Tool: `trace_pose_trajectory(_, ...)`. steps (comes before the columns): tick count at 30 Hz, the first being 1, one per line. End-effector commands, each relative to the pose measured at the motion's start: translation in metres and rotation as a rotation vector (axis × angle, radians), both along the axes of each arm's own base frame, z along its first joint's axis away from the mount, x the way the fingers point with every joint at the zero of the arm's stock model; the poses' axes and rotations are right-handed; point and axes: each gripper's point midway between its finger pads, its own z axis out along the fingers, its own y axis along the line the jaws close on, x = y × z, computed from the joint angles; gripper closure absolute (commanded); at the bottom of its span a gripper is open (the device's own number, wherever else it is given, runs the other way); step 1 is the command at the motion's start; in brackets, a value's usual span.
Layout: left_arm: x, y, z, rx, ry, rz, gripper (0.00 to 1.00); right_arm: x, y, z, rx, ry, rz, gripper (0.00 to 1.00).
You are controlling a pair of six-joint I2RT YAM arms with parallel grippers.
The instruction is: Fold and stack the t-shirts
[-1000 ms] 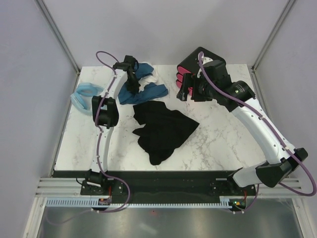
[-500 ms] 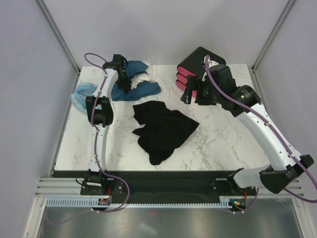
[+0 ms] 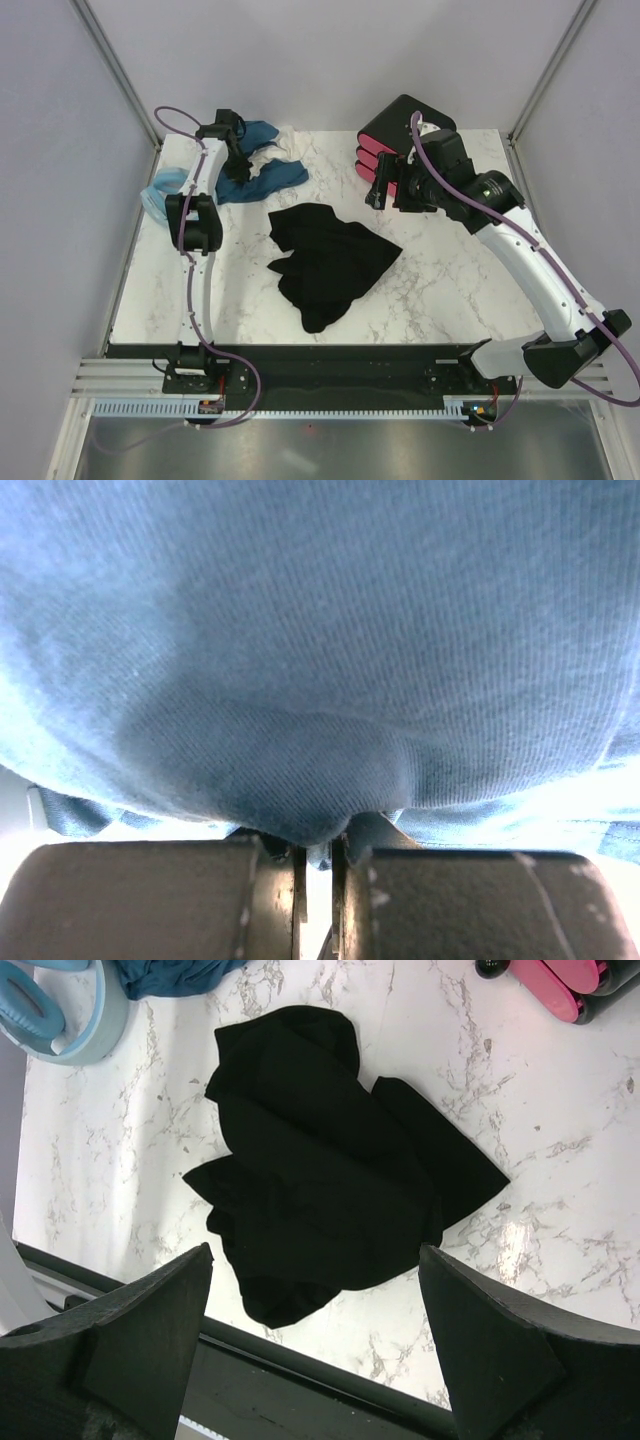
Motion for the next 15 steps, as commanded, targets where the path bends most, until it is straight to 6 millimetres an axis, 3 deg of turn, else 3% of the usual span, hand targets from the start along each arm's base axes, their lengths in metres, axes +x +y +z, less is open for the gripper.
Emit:
trace_pose_trajectory(1,-0.022,0.031,-0.012,0.089,0.094,0.046,0.98,0.002,-0.01,-0.002,-0.028,-0.016,-0.035,0.07)
trace_pose_trajectory(5,-0.008,0.013,0.019,0.008,-0.004,-0.021,0.7,0.007,-0.018,-0.003,-0.057,-0.04,-0.076,0.05)
trace_pose_trajectory(7,0.0,0.009,0.055,-0.009,-0.088,-0.033,0.51,0.01,-0.021,-0.001,-0.065,-0.058,-0.089,0.05)
trace_pose_trajectory(8,0.001,0.006,0.068,-0.025,-0.115,-0.042,0.51,0.013,-0.024,0.001,-0.073,-0.07,-0.108,0.04)
trace_pose_trajectory(9,0.002,0.004,0.094,-0.032,-0.167,-0.045,0.51,0.014,-0.026,0.003,-0.074,-0.082,-0.12,0.05)
trace_pose_trajectory(12,-0.003,-0.007,0.138,-0.084,-0.248,-0.076,0.34,0.019,-0.036,0.011,-0.074,-0.128,-0.186,0.04)
trace_pose_trajectory(13,-0.009,-0.01,0.172,-0.097,-0.308,-0.087,0.33,0.022,-0.037,0.01,-0.065,-0.137,-0.206,0.04)
trace_pose_trajectory(15,-0.019,-0.019,0.192,-0.146,-0.34,-0.111,0.3,0.024,-0.045,0.014,-0.067,-0.16,-0.26,0.05)
